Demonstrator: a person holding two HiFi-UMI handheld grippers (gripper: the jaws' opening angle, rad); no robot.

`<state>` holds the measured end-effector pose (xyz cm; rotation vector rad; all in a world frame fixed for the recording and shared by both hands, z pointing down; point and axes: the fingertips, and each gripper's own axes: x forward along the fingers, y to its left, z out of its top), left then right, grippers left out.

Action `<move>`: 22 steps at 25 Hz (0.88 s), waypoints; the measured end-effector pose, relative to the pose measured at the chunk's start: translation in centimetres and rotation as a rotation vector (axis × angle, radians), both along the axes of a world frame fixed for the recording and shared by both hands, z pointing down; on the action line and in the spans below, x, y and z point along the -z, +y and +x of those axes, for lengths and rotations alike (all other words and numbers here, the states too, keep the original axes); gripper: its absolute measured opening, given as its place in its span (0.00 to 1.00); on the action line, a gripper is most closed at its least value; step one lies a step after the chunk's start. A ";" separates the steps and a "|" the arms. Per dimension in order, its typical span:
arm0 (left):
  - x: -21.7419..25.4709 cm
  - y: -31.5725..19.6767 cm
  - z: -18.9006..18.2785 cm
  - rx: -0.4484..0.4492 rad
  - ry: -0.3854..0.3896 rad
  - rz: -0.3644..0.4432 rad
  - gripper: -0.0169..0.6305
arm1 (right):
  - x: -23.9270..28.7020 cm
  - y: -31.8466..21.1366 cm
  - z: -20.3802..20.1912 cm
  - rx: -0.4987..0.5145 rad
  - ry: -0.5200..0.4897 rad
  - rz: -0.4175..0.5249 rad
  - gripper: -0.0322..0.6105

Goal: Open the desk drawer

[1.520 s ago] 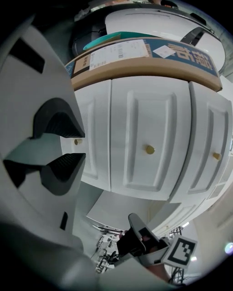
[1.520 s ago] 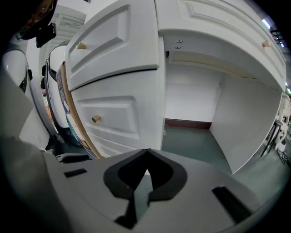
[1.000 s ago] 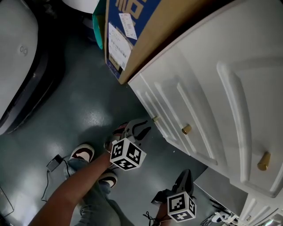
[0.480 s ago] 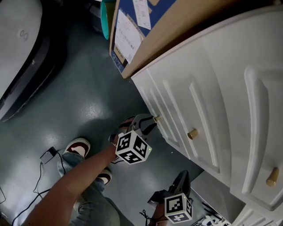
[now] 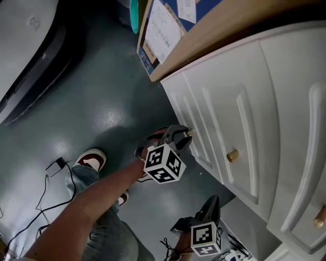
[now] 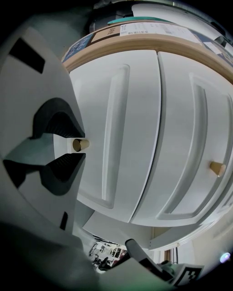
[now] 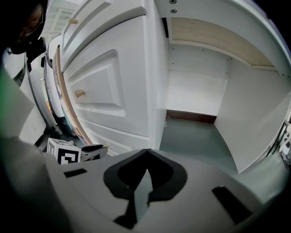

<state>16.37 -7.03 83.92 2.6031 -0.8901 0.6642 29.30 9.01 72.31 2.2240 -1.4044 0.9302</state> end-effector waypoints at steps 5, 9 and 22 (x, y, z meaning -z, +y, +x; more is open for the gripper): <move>-0.1 -0.1 0.0 0.008 -0.019 -0.016 0.16 | 0.0 0.1 -0.3 0.003 -0.008 -0.005 0.06; -0.1 0.0 0.1 -0.015 -0.031 -0.037 0.16 | 0.0 0.0 -0.9 0.009 -0.019 -0.005 0.06; -0.2 1.0 -0.9 -0.040 -0.041 -0.074 0.16 | 0.3 0.0 -1.3 0.018 -0.025 -0.031 0.06</move>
